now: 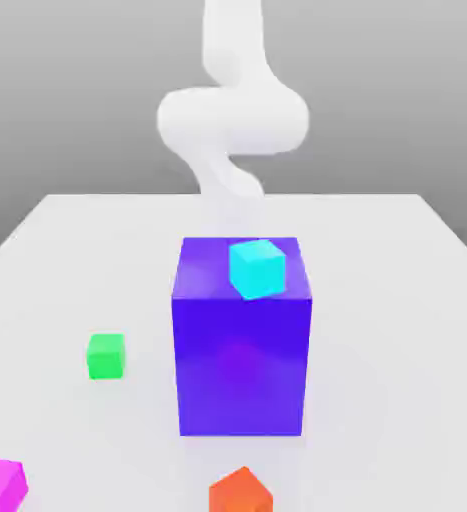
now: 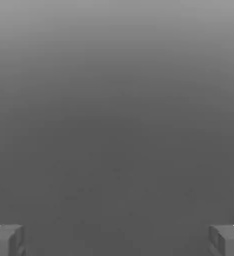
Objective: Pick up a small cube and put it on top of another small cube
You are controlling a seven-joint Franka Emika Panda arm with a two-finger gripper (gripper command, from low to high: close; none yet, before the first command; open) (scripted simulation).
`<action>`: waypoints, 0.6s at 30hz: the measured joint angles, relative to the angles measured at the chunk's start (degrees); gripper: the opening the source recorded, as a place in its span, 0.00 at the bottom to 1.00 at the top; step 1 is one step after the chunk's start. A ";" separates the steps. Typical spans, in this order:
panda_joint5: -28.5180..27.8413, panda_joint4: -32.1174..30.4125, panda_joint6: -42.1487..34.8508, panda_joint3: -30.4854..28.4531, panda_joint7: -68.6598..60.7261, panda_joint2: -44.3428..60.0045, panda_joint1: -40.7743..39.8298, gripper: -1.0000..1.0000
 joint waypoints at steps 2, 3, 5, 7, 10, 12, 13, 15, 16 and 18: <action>-1.74 0.39 0.89 1.67 5.40 4.44 -3.48 0.50; -2.66 0.59 1.31 2.36 8.04 6.58 -5.03 0.50; -4.46 0.97 2.14 3.64 13.26 10.80 -8.01 0.50; -6.33 1.35 2.94 4.64 18.49 15.02 -10.69 0.50; -9.10 1.93 4.11 5.52 26.30 21.34 -14.13 0.50; -10.81 2.31 4.90 5.62 31.41 25.55 -15.98 0.50; -11.58 2.50 5.31 5.53 33.90 27.64 -16.78 0.50; -12.86 2.87 6.16 5.07 38.71 31.78 -18.11 0.50; -13.28 3.05 6.61 4.91 40.98 33.82 -18.95 0.50; -13.89 3.37 7.59 4.15 45.31 37.85 -20.57 0.50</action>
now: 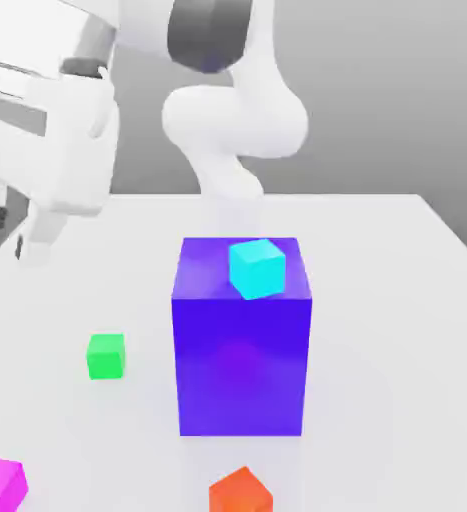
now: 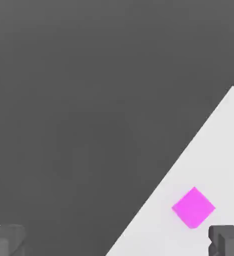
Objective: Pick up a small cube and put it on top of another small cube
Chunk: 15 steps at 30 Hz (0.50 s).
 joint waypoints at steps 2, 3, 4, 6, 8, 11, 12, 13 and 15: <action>-0.06 0.29 1.08 -0.65 3.97 3.94 -1.69 0.50; 0.11 0.43 1.66 -0.92 5.81 5.88 -2.23 0.50; 0.41 0.57 2.23 -1.14 7.56 7.79 -2.67 0.50; 1.53 0.79 3.53 -1.90 10.74 11.51 -3.30 0.50; 3.31 0.99 4.88 -2.64 13.47 15.12 -4.03 0.50; 7.15 1.26 6.95 -3.32 16.74 20.30 -5.57 0.50; 8.70 1.35 7.62 -3.36 17.64 21.95 -6.21 0.50; 10.33 1.45 8.26 -3.28 18.49 23.58 -6.94 0.50; 12.47 1.94 10.34 -3.14 19.54 27.17 -7.90 0.50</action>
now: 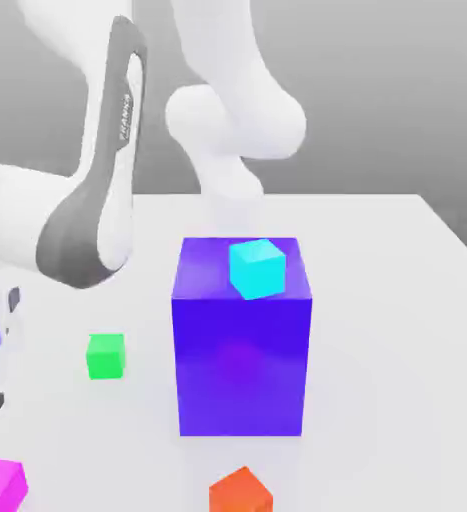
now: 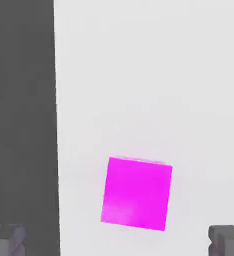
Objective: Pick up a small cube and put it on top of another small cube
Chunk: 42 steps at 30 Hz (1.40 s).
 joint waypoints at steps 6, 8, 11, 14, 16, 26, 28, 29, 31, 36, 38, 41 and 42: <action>0.05 1.60 5.68 -0.54 0.77 7.63 0.17 0.00; 0.05 1.60 5.76 -0.54 0.77 7.63 0.17 0.00; 0.12 1.55 5.62 -0.50 0.76 7.42 0.11 0.00; 0.69 0.35 1.44 -0.07 0.37 2.02 -0.22 0.00; -0.02 -1.91 -0.38 -0.42 0.37 -1.58 -0.08 0.00; -7.02 -21.41 -0.24 -4.30 0.85 -18.71 -0.84 0.00; -7.31 -25.46 0.09 -4.73 0.24 -22.58 -1.82 0.00; -7.25 -27.50 0.29 -5.12 -0.22 -24.56 -2.14 0.00; -6.69 -31.60 0.76 -5.65 -1.44 -28.59 -2.63 0.00; -3.32 -41.98 2.26 -8.44 -6.02 -38.89 -2.20 0.00; -1.93 -45.03 3.76 -9.73 -7.68 -40.92 -1.66 0.00; -1.06 -45.69 9.00 -10.36 -8.44 -36.47 -1.11 0.00; -0.69 -45.66 10.93 -10.54 -8.71 -34.51 -0.85 0.00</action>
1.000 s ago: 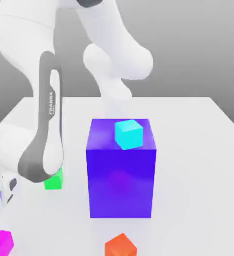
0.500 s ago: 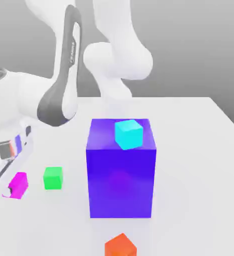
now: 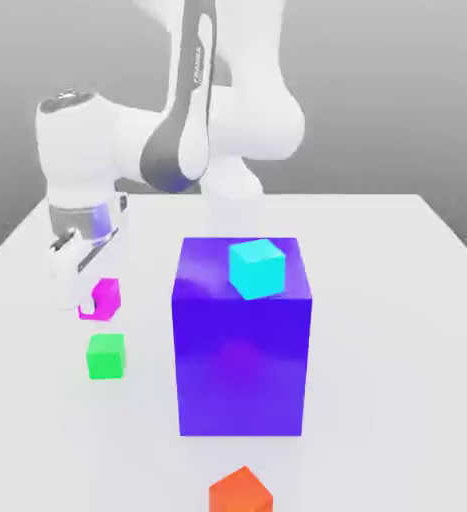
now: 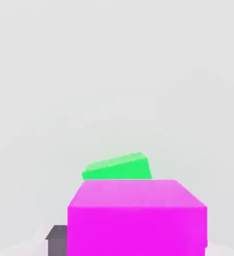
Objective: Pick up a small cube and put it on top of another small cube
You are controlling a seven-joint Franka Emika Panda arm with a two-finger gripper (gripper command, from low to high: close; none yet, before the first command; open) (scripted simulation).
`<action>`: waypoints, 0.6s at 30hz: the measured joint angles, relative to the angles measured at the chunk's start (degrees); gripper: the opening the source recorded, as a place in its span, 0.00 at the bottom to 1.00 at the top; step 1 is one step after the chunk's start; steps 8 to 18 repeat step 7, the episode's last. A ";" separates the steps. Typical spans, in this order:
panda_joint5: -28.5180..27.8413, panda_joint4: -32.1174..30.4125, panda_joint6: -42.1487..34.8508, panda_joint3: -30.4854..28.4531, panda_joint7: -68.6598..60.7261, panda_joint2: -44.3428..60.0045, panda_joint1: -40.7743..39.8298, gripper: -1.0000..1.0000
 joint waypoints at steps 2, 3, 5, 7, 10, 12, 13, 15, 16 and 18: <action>1.01 0.14 3.94 -0.23 -0.66 4.08 0.52 0.00; 1.88 0.23 5.91 -0.23 -1.26 6.15 0.78 0.00; 3.05 0.32 7.86 -0.04 -2.05 8.20 1.16 1.00; 3.05 0.32 7.86 -0.04 -2.05 8.20 1.16 1.00; 3.05 0.32 7.86 -0.04 -2.05 8.20 1.16 1.00; 3.05 0.32 7.86 -0.04 -2.05 8.20 1.16 1.00; 3.05 0.32 7.86 -0.04 -2.05 8.20 1.16 1.00; 3.05 0.32 7.86 -0.04 -2.05 8.20 1.16 1.00; 3.05 0.32 7.86 -0.04 -2.05 8.20 1.16 1.00; 3.05 0.32 7.86 -0.04 -2.05 8.20 1.16 1.00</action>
